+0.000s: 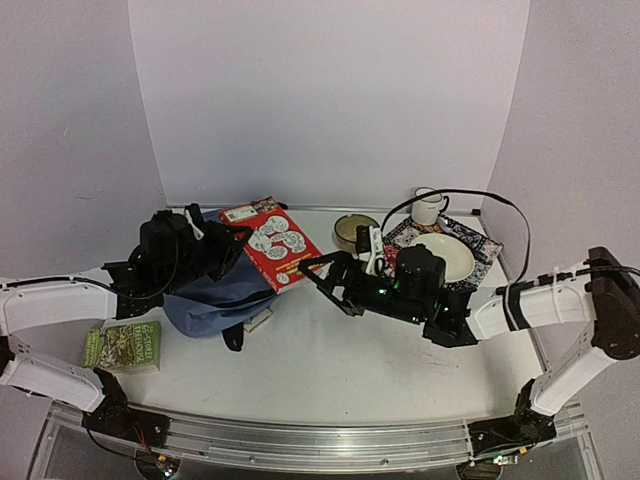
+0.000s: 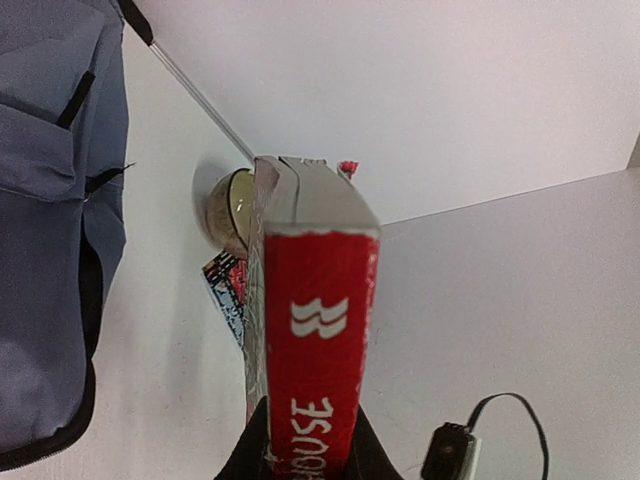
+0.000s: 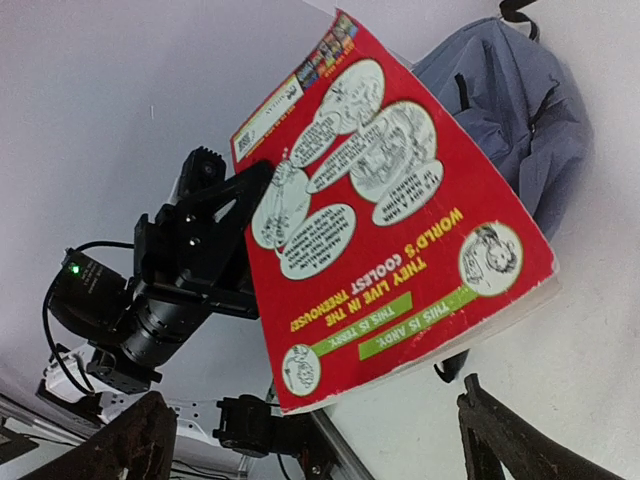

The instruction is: Pack the student bag

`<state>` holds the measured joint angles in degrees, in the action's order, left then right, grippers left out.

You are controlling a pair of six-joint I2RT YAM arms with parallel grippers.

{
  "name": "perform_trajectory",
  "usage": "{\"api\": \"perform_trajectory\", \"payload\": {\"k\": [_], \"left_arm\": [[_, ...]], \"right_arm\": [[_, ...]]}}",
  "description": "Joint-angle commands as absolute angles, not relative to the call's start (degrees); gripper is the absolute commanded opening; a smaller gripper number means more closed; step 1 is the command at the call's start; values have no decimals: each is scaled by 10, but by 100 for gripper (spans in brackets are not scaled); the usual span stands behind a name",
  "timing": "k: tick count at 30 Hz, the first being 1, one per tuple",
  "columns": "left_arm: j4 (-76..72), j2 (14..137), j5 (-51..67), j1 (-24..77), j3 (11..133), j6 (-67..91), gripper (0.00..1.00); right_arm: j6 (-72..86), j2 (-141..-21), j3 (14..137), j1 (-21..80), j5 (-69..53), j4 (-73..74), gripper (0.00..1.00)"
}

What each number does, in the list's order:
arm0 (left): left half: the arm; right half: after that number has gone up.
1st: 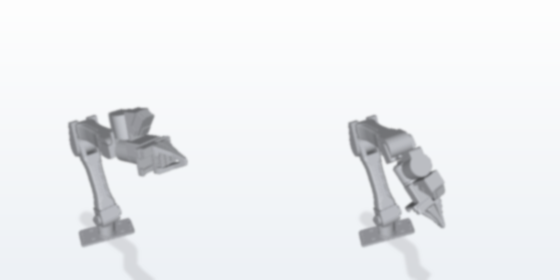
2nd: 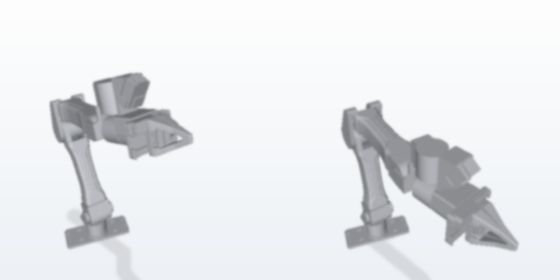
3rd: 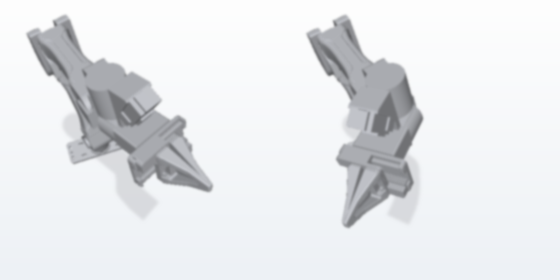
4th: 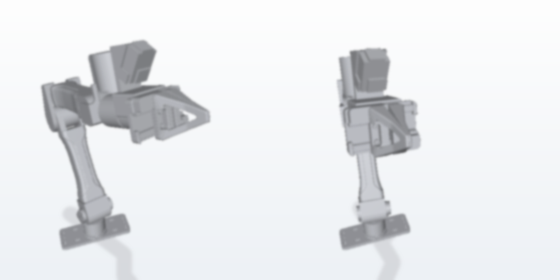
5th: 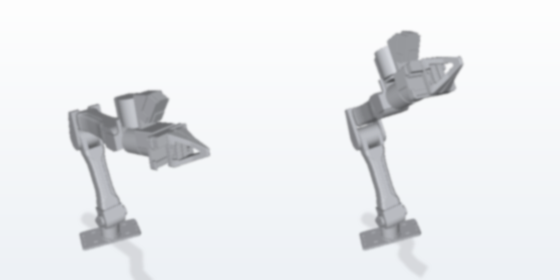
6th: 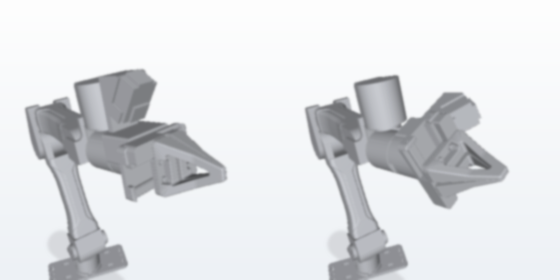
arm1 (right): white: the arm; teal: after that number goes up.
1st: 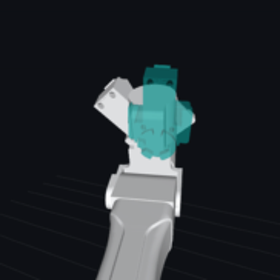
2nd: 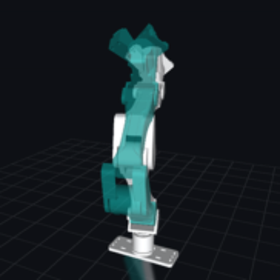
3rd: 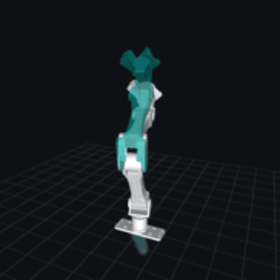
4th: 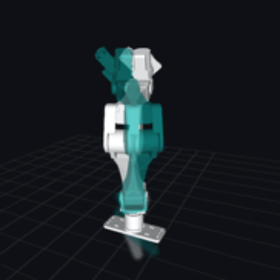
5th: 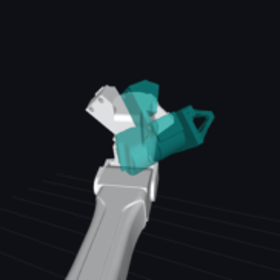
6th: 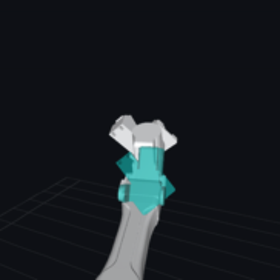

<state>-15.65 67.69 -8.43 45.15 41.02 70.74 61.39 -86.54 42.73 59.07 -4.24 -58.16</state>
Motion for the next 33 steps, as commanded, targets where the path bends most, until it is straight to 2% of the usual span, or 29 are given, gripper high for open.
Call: {"api": "perform_trajectory", "payload": {"k": [1,9,23,33], "left_arm": [[-268,638,-106,451,426,742,0],[-288,638,-90,451,421,762,0],[-300,618,-78,451,389,791,0],[-301,618,-107,451,401,781,0]], "right_arm": [[679,-908,453,591,-80,-697,98],[691,-959,478,590,-104,-794,98],[647,-946,520,574,-123,-810,98],[654,-948,488,576,-146,-821,98]]}}
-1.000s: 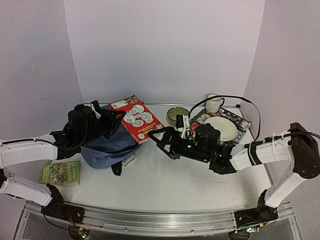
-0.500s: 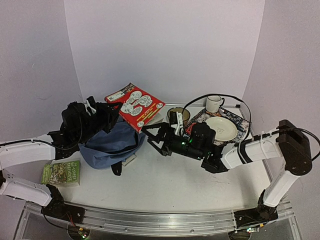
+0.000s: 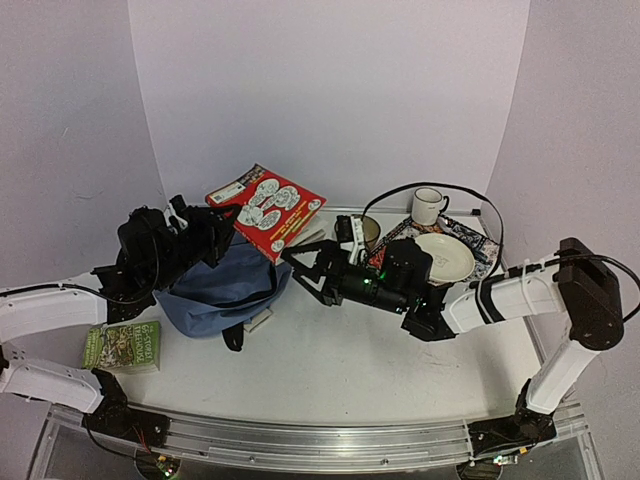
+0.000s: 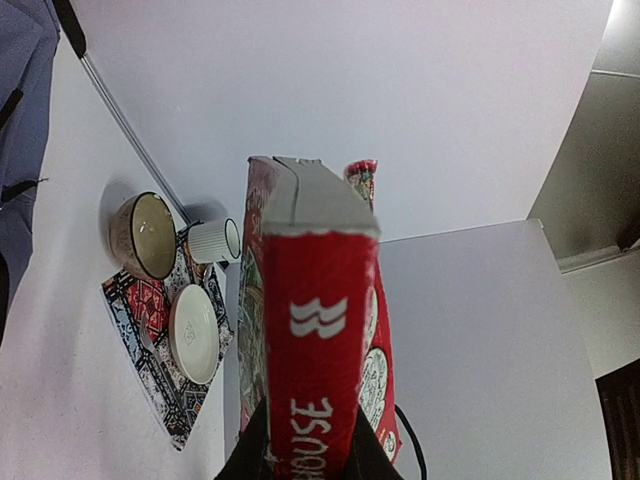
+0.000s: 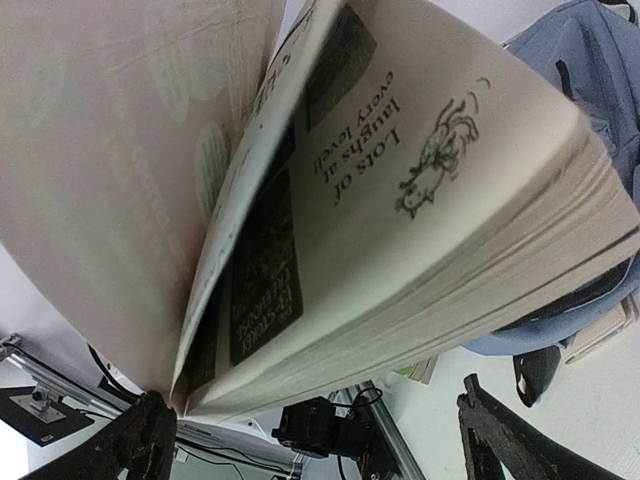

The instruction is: Pack the student bag

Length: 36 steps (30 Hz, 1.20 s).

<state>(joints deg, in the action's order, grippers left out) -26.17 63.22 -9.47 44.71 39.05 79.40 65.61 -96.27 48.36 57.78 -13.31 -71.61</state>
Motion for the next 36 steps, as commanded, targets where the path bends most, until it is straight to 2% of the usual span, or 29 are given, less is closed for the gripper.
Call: {"api": "perform_trajectory", "payload": {"k": [1,10,26,31,36], "left_arm": [[-300,617,-112,451,401,779,0],[-300,601,-137,451,396,766,0],[-300,590,-66,451,361,804,0],[-300,570,-61,451,348,810,0],[-300,560,-56,451,339,812,0]], "right_arm": [[655,-946,479,576,-145,-823,98],[652,-932,455,576,-146,-832,98],[650,-983,560,562,-142,-838,98],[656,-987,556,554,-130,-841,89],[662,-985,548,547,-131,-858,72]]}}
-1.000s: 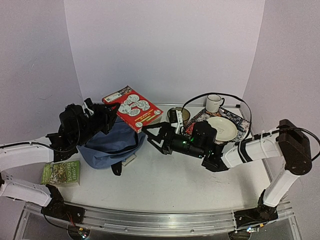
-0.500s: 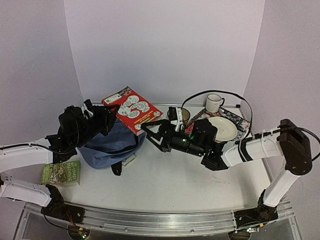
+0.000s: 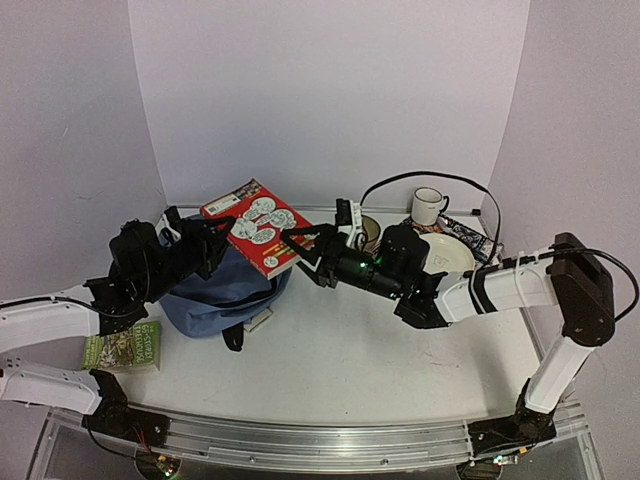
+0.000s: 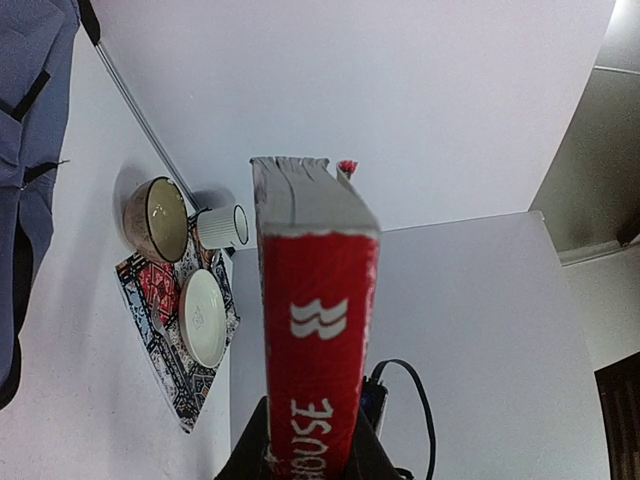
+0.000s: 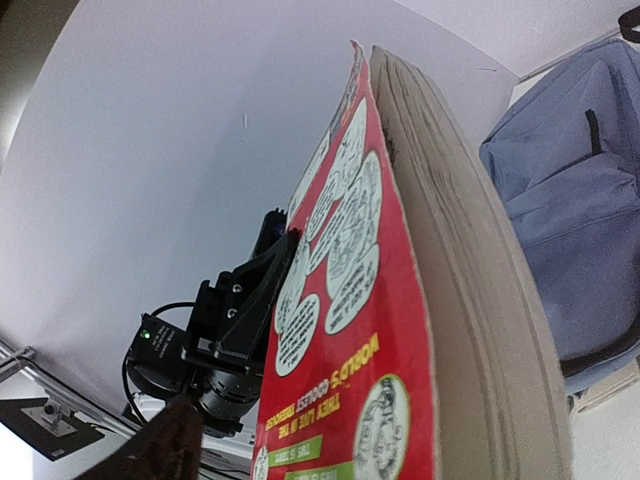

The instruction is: Pack the student bag

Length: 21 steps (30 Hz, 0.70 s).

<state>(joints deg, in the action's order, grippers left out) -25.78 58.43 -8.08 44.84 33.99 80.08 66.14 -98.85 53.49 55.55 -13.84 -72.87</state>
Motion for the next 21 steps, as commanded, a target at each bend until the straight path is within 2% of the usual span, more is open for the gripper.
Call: {"api": "perform_trajectory", "payload": {"k": [1,10,13,16,21], "left_arm": [[-300,560,-55,451,336,814,0],[-299,563,-39,451,302,800,0],[-298,558,-36,451,284,768,9],[-290,554,-39,451,262,741,16],[-202,554,-48,450,274,652,33]], "right_arm": [[661,-985,549,547,-134,-860,68],[652,-975,531,543,-139,-872,21],[650,-967,519,538,-140,-873,6],[650,-959,507,531,-140,-873,0],[652,-936,474,516,-134,-873,0]]}}
